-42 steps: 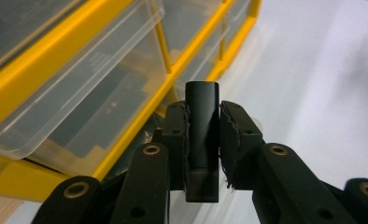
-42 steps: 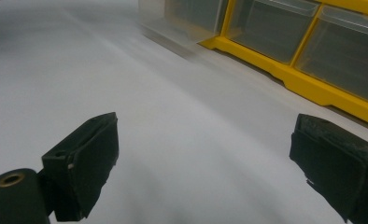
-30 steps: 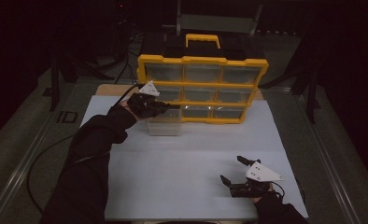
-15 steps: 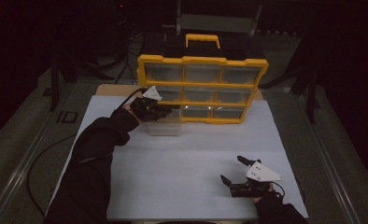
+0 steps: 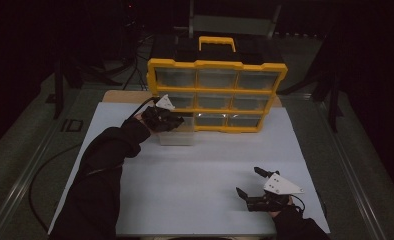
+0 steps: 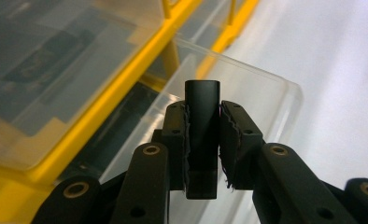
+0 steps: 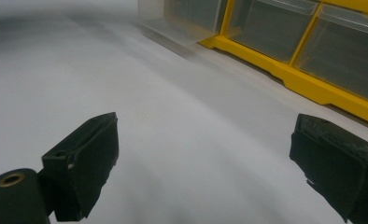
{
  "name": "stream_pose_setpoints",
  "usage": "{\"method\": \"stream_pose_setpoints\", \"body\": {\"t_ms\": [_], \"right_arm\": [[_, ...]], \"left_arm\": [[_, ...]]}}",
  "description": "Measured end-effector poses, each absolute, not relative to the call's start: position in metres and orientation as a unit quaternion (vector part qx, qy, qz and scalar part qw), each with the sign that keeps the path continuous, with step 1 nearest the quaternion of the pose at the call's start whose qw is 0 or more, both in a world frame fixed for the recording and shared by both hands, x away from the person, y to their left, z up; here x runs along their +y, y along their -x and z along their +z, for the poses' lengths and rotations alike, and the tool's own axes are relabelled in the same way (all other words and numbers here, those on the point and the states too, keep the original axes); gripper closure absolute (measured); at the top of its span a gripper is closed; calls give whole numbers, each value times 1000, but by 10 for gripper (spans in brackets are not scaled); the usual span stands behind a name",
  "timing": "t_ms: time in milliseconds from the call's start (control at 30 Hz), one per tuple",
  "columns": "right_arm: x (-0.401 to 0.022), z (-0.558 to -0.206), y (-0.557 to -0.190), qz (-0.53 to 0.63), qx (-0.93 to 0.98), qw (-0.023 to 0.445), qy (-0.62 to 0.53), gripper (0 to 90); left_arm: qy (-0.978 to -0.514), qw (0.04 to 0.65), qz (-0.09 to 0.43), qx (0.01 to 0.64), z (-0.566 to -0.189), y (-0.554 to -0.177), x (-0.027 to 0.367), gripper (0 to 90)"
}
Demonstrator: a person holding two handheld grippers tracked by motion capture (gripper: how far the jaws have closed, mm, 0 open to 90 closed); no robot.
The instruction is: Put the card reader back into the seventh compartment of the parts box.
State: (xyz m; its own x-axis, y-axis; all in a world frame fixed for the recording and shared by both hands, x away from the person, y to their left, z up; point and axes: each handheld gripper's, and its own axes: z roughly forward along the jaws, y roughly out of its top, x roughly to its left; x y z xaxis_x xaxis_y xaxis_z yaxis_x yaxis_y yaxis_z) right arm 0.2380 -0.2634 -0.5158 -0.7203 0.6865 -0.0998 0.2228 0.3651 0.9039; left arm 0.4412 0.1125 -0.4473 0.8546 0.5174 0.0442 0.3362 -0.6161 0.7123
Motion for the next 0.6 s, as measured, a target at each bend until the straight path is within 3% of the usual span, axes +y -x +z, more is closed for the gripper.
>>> {"method": "stream_pose_setpoints", "body": {"t_ms": [133,433,600], "right_arm": [[-263,-516,-238,485,791,238,-288,82],[-263,-515,-237,484,791,240,-288,82],[-263,-515,-237,484,790,240,-288,82]], "left_arm": [[-890,372,112,240,-447,-441,113,714],[-889,381,103,230,-443,-435,113,428],[-888,389,103,224,-439,-429,114,359]]}}
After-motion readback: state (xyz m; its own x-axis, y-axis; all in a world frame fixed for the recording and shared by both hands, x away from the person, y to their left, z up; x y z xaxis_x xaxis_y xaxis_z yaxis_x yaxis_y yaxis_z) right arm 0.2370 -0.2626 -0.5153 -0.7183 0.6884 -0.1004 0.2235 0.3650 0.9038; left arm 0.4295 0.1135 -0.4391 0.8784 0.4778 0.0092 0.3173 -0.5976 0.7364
